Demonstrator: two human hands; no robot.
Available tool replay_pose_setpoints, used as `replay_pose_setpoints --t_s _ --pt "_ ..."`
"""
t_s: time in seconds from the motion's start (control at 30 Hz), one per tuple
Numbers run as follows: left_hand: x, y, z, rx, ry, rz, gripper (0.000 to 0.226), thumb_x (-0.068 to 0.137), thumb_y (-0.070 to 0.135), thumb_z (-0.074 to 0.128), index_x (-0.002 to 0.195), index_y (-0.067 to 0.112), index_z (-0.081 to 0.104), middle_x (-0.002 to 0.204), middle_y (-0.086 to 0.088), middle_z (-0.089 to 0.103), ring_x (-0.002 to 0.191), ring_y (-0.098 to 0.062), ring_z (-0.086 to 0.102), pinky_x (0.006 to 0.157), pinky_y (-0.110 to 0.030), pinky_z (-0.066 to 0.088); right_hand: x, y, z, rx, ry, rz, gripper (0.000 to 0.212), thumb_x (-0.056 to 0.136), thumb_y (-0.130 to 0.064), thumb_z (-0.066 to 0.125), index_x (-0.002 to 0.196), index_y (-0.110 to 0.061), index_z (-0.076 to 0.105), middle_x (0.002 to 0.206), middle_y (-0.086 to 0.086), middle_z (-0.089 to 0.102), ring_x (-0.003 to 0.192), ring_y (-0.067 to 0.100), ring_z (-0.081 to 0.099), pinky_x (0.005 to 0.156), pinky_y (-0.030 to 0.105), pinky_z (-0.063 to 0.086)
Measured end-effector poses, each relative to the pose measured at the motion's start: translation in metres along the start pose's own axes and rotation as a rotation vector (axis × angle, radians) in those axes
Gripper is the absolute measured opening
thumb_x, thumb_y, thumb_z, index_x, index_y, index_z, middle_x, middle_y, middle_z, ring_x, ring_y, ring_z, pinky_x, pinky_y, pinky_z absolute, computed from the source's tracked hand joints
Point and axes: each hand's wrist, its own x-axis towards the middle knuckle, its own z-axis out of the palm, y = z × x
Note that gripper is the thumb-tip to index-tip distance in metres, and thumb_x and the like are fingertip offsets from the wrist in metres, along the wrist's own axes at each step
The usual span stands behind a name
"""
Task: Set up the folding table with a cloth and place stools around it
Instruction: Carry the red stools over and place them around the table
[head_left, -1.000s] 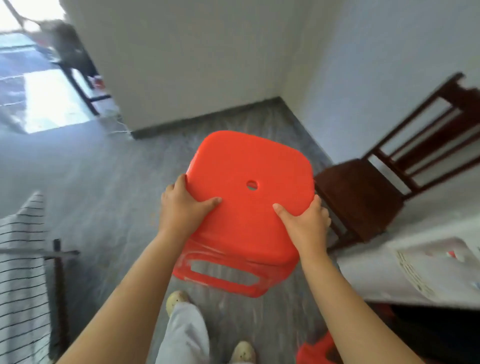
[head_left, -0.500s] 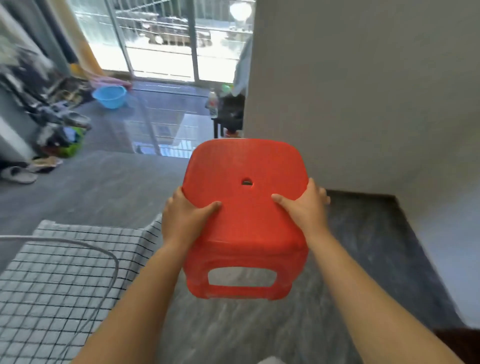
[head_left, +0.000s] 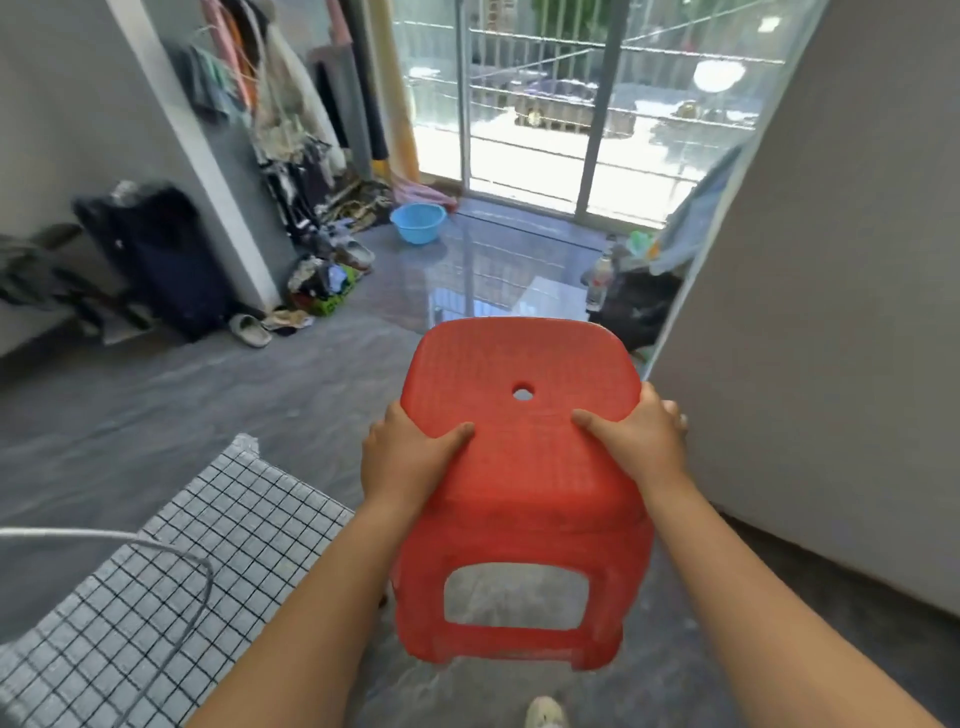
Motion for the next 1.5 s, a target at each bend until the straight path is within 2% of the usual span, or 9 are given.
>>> replay_pose_setpoints --t_s 0.3,0.53,0.7,0.83,0.9,1.03,1.13,1.33,1.5 --pt "0.119 0.000 0.017 -0.066 0.115 -0.181 0.090 0.059 0.069 0.071 0.125 0.013 0.049 0.122 -0.010 0.058 0.114 -0.031 0.053 0.092 -0.041 0.046 0.134 -0.082 0.069 -0.020 -0.152 -0.199 0.090 0.065 -0.059 0.075 0.132 -0.007 0.044 0.128 0.019 0.047 0.127 0.036 0.034 0.103 0.045 0.032" --pt "0.232 -0.058 0.019 -0.157 0.153 -0.307 0.067 0.071 0.057 0.071 0.119 0.013 0.054 0.115 -0.007 0.063 0.107 -0.030 0.058 0.081 -0.035 0.045 0.215 -0.157 0.188 -0.100 -0.265 -0.339 0.091 0.067 -0.057 0.074 0.135 -0.006 0.040 0.126 0.020 0.048 0.124 0.039 0.036 0.103 0.049 0.034" --pt "0.305 -0.107 0.021 -0.214 0.109 -0.425 0.061 0.074 0.057 0.068 0.122 0.020 0.056 0.114 0.001 0.067 0.102 -0.023 0.063 0.078 -0.030 0.047 0.269 -0.205 0.286 -0.145 -0.377 -0.351 0.069 0.079 -0.055 0.063 0.123 -0.004 0.050 0.116 0.021 0.058 0.114 0.040 0.049 0.097 0.048 0.041" --pt "0.345 -0.140 0.024 -0.275 0.048 -0.532 0.062 0.077 0.054 0.067 0.128 0.022 0.051 0.118 0.006 0.064 0.104 -0.019 0.062 0.077 -0.027 0.043 0.299 -0.233 0.347 -0.156 -0.523 -0.335 0.037 0.086 -0.043 0.061 0.097 -0.008 0.054 0.094 0.013 0.061 0.099 0.035 0.058 0.075 0.035 0.038" --pt "0.363 -0.160 0.030 -0.319 0.015 -0.582 0.065 0.077 0.055 0.066 0.130 0.024 0.049 0.120 0.006 0.063 0.106 -0.018 0.061 0.081 -0.029 0.046 0.314 -0.241 0.379 -0.174 -0.596 -0.313 0.032 0.087 -0.043 0.060 0.092 -0.013 0.051 0.090 0.009 0.058 0.097 0.033 0.059 0.072 0.033 0.035" --pt "0.389 -0.189 0.043 -0.375 -0.037 -0.657 0.063 0.081 0.051 0.065 0.134 0.025 0.043 0.119 0.010 0.059 0.107 -0.015 0.058 0.087 -0.028 0.044 0.341 -0.250 0.440 -0.180 -0.720 -0.295 0.049 0.087 -0.047 0.058 0.113 -0.005 0.055 0.109 0.014 0.064 0.103 0.034 0.059 0.080 0.037 0.041" --pt "0.401 -0.212 0.060 -0.463 -0.022 -0.732 0.065 0.077 0.054 0.066 0.134 0.034 0.041 0.120 0.017 0.057 0.110 -0.012 0.057 0.090 -0.030 0.044 0.352 -0.253 0.483 -0.175 -0.837 -0.299 0.060 0.079 -0.059 0.054 0.110 -0.008 0.053 0.104 0.012 0.061 0.099 0.028 0.059 0.078 0.037 0.041" --pt "0.425 -0.263 0.103 -0.591 0.058 -0.847 0.065 0.080 0.049 0.065 0.137 0.040 0.035 0.127 0.013 0.056 0.113 -0.013 0.055 0.099 -0.040 0.045 0.374 -0.248 0.577 -0.230 -0.990 -0.308 0.059 0.075 -0.059 0.049 0.110 -0.012 0.053 0.112 0.007 0.060 0.102 0.023 0.056 0.085 0.039 0.040" --pt "0.437 -0.321 0.147 -0.605 0.106 -0.946 0.073 0.071 0.059 0.064 0.136 0.044 0.033 0.126 0.013 0.058 0.111 -0.016 0.058 0.098 -0.046 0.046 0.375 -0.216 0.649 -0.277 -1.028 -0.357 0.049 0.087 -0.042 0.052 0.126 -0.011 0.053 0.120 0.005 0.061 0.109 0.026 0.057 0.091 0.041 0.044"
